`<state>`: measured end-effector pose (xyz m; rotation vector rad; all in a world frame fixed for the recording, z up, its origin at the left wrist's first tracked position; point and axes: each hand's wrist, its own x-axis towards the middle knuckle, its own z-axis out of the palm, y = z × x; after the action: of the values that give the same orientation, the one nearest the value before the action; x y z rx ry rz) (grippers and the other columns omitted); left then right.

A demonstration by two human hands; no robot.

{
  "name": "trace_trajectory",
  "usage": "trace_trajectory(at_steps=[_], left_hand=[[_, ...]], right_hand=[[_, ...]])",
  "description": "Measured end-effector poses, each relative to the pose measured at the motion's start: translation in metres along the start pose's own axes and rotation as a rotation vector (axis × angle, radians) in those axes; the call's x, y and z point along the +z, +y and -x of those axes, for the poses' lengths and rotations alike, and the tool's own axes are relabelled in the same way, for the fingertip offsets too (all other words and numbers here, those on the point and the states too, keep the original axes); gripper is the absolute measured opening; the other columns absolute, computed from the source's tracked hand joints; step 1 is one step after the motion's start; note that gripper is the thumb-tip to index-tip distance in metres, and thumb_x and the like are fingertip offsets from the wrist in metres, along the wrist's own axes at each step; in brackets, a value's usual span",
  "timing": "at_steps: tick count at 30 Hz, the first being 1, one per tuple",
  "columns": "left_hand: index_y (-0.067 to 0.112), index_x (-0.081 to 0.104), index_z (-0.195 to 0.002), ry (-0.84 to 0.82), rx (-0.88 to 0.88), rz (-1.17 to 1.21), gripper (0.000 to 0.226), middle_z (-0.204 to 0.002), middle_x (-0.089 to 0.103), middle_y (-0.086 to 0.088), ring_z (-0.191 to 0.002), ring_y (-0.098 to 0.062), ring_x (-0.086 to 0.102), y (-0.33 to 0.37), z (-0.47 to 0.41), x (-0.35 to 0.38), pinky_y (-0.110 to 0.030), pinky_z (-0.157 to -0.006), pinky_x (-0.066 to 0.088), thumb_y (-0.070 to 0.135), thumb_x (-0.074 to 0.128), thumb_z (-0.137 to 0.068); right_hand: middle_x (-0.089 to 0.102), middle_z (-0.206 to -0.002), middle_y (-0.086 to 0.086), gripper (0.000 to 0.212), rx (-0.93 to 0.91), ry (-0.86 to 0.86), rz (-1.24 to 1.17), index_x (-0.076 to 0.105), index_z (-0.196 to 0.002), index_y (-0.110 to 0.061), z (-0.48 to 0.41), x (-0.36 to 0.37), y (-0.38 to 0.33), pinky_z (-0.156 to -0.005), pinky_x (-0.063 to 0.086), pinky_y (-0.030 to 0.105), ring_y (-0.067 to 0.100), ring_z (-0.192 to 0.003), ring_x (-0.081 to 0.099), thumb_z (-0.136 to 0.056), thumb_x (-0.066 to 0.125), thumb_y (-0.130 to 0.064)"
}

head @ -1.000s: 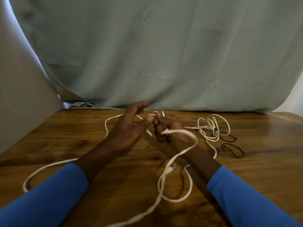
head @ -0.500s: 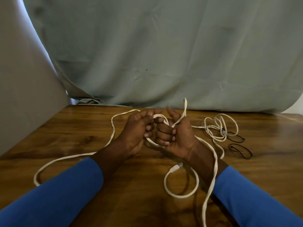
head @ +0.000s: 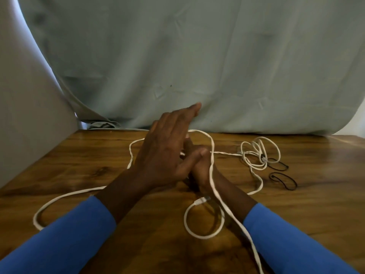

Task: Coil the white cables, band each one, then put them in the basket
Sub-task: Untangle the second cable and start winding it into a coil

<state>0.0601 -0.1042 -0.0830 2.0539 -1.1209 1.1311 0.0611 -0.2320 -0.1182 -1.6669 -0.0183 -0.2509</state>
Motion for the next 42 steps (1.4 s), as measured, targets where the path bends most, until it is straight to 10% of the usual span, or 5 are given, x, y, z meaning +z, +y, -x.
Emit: trace_trajectory(at_steps=[5,15,28,33,42], left_hand=[[0.015,0.070,-0.102,0.029,0.188,-0.217,0.039,-0.093,0.062,-0.005,-0.082,-0.021,0.056,0.016,0.002,-0.006,-0.036,-0.069,0.041,0.049,0.052,-0.095],[0.021,0.061,-0.117,0.067,-0.848,0.816,0.032,-0.100,0.077,-0.007,-0.069,-0.016,0.073,0.011,-0.006,0.000,-0.026,-0.050,0.054,-0.001,0.066,-0.094],[0.019,0.076,-0.103,0.587,-0.996,0.814,0.029,-0.086,0.075,0.005,-0.051,-0.001,0.048,-0.089,0.004,-0.010,-0.015,-0.048,0.038,-0.002,0.056,-0.100],[0.018,0.076,-0.119,0.267,-0.681,0.195,0.032,-0.102,0.076,0.007,-0.093,-0.004,0.069,-0.089,0.025,0.007,-0.022,-0.092,0.055,0.002,0.058,-0.099],[0.030,0.073,-0.115,-0.304,-0.281,-0.276,0.024,-0.101,0.070,0.000,-0.092,-0.023,0.066,-0.081,0.034,0.007,-0.038,-0.076,0.055,0.034,0.053,-0.101]], right_hand=[[0.058,-0.070,-0.010,0.024,-0.435,0.133,0.682,0.060,-0.077,-0.022,0.004,-0.006,0.014,-0.063,0.048,0.034,0.010,-0.070,0.060,-0.097,0.055,-0.032],[0.055,-0.060,-0.001,0.059,-0.226,0.234,0.566,0.055,-0.063,-0.018,-0.011,-0.019,-0.001,-0.061,0.035,0.033,0.022,-0.061,0.057,-0.105,0.040,-0.056],[0.017,-0.046,-0.008,0.036,0.247,-0.948,-0.446,0.049,-0.067,-0.020,-0.001,-0.035,-0.029,-0.039,0.010,0.024,0.009,-0.037,0.011,-0.097,0.056,-0.039],[0.020,-0.044,-0.008,0.048,0.219,-0.977,-0.609,0.029,-0.067,-0.024,0.005,-0.036,-0.025,-0.047,0.012,0.030,0.011,-0.037,0.013,-0.089,0.072,-0.031],[0.018,-0.037,-0.006,0.051,0.133,-0.451,-0.885,0.034,-0.052,-0.023,-0.005,-0.042,-0.027,-0.043,0.014,0.022,0.013,-0.034,0.010,-0.101,0.042,-0.036]])
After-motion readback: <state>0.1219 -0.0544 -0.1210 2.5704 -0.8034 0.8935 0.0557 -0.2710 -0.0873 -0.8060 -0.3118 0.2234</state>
